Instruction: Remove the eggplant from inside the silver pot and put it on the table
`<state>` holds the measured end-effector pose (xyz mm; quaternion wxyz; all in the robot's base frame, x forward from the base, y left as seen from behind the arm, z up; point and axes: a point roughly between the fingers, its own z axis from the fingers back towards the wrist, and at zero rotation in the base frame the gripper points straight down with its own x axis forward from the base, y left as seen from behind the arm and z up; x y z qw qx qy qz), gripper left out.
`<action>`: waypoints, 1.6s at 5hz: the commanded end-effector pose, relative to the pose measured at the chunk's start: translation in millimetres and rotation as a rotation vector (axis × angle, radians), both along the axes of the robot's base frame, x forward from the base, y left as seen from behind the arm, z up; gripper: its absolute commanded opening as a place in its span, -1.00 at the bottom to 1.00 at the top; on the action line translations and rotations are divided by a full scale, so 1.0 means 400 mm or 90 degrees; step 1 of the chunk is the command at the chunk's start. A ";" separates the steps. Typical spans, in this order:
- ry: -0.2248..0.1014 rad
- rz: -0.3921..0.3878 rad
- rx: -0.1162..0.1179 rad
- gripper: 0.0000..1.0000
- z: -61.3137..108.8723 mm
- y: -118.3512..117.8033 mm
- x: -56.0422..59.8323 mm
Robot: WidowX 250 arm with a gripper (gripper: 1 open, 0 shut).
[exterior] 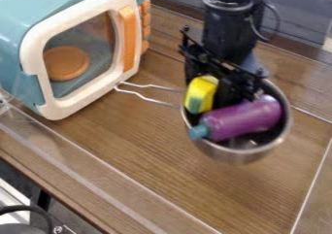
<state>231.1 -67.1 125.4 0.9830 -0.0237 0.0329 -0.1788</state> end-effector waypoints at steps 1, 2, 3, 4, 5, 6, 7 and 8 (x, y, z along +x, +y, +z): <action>-0.028 -0.021 -0.007 -1.00 0.047 -0.038 -0.035; -0.029 -0.037 -0.006 -1.00 0.063 -0.032 -0.055; -0.030 -0.055 -0.004 -1.00 0.082 -0.023 -0.070; -0.037 -0.074 -0.003 -1.00 0.097 -0.023 -0.084; -0.041 -0.115 -0.004 -1.00 0.097 -0.023 -0.070; -0.044 -0.148 -0.006 -1.00 0.119 0.004 -0.067; -0.046 -0.186 -0.009 -1.00 0.141 0.044 -0.068; -0.045 -0.216 -0.009 -1.00 0.131 0.102 -0.090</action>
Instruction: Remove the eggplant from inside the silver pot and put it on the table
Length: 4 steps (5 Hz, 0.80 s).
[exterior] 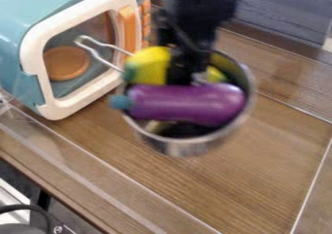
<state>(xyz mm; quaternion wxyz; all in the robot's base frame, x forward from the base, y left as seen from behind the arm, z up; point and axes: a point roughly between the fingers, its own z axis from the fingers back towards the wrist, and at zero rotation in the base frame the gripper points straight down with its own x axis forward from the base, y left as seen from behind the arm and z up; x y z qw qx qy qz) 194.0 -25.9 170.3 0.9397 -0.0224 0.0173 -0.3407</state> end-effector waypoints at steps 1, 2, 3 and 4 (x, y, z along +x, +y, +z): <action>-0.025 -0.030 -0.008 -1.00 0.010 0.019 -0.012; -0.033 -0.021 -0.007 -1.00 -0.001 0.012 -0.006; -0.041 -0.014 -0.006 -1.00 -0.014 0.003 0.000; -0.046 -0.073 -0.008 1.00 -0.037 0.013 -0.011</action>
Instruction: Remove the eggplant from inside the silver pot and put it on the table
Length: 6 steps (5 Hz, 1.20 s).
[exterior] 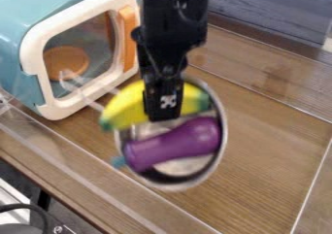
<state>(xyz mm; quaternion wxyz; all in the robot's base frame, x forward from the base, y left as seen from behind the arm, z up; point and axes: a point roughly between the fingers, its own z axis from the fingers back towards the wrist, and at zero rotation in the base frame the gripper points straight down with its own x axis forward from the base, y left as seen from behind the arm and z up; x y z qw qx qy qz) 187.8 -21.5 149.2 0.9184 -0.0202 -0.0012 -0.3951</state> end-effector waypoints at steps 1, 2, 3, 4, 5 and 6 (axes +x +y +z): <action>-0.028 -0.068 0.005 1.00 -0.029 0.006 -0.007; -0.036 -0.120 0.011 1.00 -0.082 -0.010 -0.019; -0.038 -0.167 0.011 1.00 -0.137 -0.020 -0.025; -0.040 -0.158 0.013 1.00 -0.170 -0.030 -0.024; -0.041 -0.143 0.014 -1.00 -0.196 -0.037 -0.023; -0.044 -0.125 0.015 1.00 -0.211 -0.061 -0.019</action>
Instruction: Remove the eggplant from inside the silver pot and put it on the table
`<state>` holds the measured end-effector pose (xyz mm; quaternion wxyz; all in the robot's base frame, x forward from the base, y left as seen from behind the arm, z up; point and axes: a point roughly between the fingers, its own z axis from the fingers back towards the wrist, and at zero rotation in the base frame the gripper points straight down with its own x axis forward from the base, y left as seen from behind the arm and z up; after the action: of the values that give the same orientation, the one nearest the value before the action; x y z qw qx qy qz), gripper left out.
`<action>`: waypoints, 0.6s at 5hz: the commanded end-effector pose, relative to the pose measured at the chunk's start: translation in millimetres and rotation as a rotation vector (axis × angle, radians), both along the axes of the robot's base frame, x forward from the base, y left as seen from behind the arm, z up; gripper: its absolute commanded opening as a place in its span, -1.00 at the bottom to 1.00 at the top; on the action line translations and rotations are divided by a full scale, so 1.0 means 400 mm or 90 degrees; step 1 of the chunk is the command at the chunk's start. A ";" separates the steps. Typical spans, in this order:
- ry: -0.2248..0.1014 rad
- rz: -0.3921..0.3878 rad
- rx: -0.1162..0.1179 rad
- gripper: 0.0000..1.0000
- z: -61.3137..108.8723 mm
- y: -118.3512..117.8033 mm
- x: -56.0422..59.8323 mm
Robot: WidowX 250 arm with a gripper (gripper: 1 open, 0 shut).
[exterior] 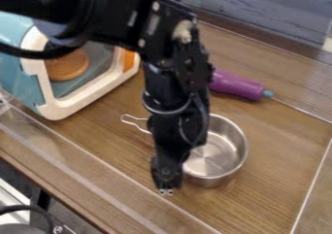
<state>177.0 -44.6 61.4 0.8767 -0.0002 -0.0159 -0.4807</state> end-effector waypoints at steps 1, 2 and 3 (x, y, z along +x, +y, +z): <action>-0.016 0.015 -0.001 -1.00 -0.008 -0.029 0.011; -0.018 0.007 0.000 -1.00 -0.027 -0.025 0.029; -0.018 -0.005 -0.003 -1.00 -0.031 -0.021 0.041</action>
<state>184.1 -51.6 42.3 0.8747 -0.0004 -0.0104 -0.4846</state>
